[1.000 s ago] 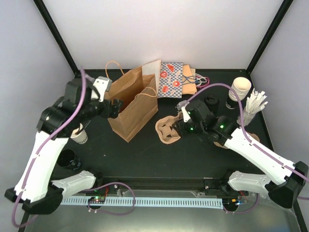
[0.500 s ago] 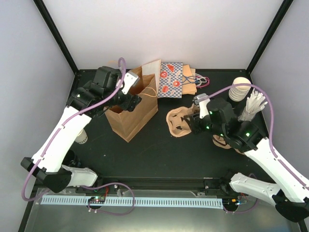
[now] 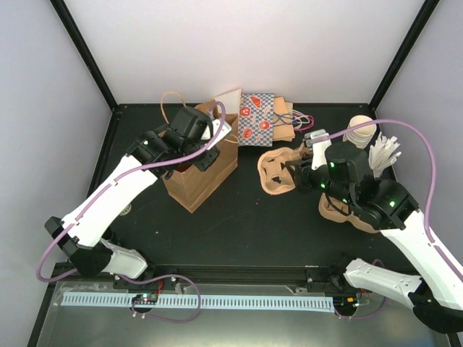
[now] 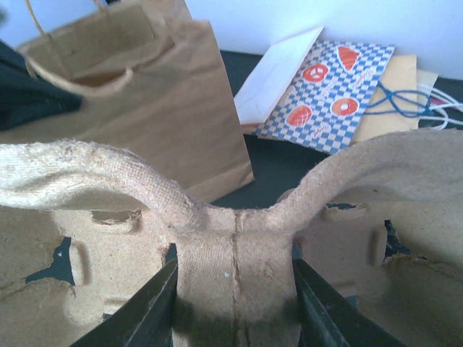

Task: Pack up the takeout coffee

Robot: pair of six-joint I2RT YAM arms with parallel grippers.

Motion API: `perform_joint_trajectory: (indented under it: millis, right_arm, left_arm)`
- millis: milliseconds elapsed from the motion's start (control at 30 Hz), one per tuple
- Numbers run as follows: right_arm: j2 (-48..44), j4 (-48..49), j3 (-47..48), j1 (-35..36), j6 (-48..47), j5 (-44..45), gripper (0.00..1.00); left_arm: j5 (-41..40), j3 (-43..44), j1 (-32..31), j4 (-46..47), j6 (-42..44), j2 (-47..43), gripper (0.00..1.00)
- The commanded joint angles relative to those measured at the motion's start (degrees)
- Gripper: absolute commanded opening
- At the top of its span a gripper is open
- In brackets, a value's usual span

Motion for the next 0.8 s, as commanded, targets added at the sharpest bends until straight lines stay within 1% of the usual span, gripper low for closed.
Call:
perform_joint_trajectory:
  millis: [0, 167, 367, 467, 567, 600, 700, 767]
  right_arm:
    - [0.95, -1.19, 4.41, -0.36, -0.27, 2.92, 0.38]
    - [2.83, -1.34, 7.3, -0.37, 0.84, 2.2, 0.38]
    - [4.92, -2.58, 10.55, -0.49, 2.45, 3.47, 0.38]
    - [4.87, -2.77, 10.38, -0.67, 2.68, 4.76, 0.38]
    - [4.44, -2.6, 9.49, -0.95, 3.05, 5.49, 0.38]
    - [4.29, -2.54, 9.24, -1.01, 3.15, 5.49, 0.38]
    - [3.82, -2.3, 8.58, -1.01, 3.15, 5.78, 0.38]
    - [3.65, -2.44, 8.46, -0.98, 2.93, 6.06, 0.38]
  left_arm:
    - [-8.68, 0.2, -5.1, -1.97, 0.96, -0.51, 0.02]
    - [-7.22, 0.12, -8.17, -3.66, -2.1, -1.88, 0.02]
    - [-0.77, -1.69, -11.86, -4.37, -4.4, -5.04, 0.02]
    - [2.85, -2.14, -13.22, -4.47, -6.08, -7.31, 0.02]
    - [7.63, -2.68, -13.74, -3.7, -7.13, -10.3, 0.05]
    - [8.95, -3.14, -13.82, -3.01, -7.51, -11.18, 0.1]
    - [12.26, -4.13, -13.94, -1.26, -9.01, -13.9, 0.42]
    - [10.75, -3.81, -13.93, -0.46, -11.28, -15.81, 0.6]
